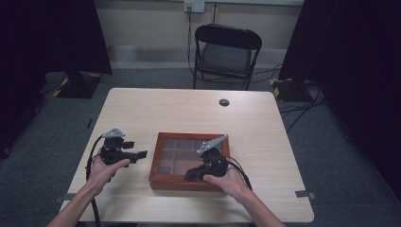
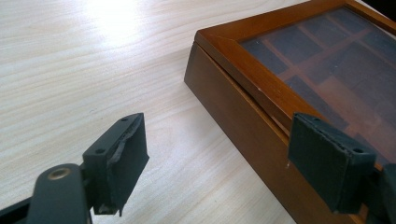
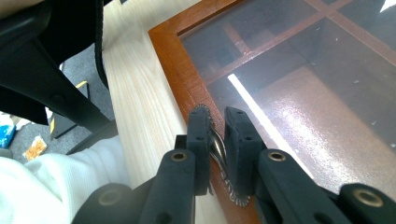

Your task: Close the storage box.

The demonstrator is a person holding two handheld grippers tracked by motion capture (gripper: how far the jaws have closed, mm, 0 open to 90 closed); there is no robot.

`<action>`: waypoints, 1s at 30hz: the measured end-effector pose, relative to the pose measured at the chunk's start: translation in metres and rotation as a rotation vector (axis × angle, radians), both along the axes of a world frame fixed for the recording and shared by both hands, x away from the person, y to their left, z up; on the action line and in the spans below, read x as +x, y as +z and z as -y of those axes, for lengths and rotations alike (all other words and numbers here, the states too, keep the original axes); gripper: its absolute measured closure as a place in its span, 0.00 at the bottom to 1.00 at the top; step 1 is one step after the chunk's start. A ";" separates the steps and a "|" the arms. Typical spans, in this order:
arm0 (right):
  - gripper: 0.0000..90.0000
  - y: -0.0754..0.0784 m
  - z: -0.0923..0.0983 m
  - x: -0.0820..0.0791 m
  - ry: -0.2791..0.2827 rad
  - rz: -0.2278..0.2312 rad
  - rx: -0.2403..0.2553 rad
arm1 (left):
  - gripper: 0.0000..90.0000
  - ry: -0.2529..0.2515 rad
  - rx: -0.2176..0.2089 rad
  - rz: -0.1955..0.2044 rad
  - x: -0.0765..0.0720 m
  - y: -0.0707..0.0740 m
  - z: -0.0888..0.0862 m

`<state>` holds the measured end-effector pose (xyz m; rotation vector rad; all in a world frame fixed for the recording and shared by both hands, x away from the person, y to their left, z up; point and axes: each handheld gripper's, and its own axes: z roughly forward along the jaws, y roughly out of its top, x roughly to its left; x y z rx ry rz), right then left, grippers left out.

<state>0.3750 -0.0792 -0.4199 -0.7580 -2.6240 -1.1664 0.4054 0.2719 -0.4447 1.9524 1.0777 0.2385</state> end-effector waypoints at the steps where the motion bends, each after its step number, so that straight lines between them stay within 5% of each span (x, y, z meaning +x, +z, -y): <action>1: 0.91 -0.001 0.000 0.000 0.001 -0.003 -0.003 | 0.22 -0.002 0.002 0.001 0.000 0.000 0.000; 13: 0.90 -0.012 -0.001 0.001 -0.005 -0.033 -0.012 | 0.22 -0.016 0.013 -0.003 0.001 -0.001 0.003; 15: 0.77 -0.011 0.001 0.002 -0.022 -0.030 0.024 | 0.22 -0.013 0.008 -0.007 0.001 -0.001 0.004; 22: 0.53 0.003 0.011 0.008 -0.149 0.021 0.071 | 0.22 -0.009 0.014 -0.017 0.000 -0.002 0.004; 24: 0.50 0.008 0.016 0.009 -0.188 0.039 0.077 | 0.22 -0.015 -0.017 -0.033 0.000 -0.001 0.004; 30: 0.40 0.016 0.041 0.013 -0.291 0.067 0.091 | 0.21 0.002 0.025 -0.035 -0.001 0.001 0.003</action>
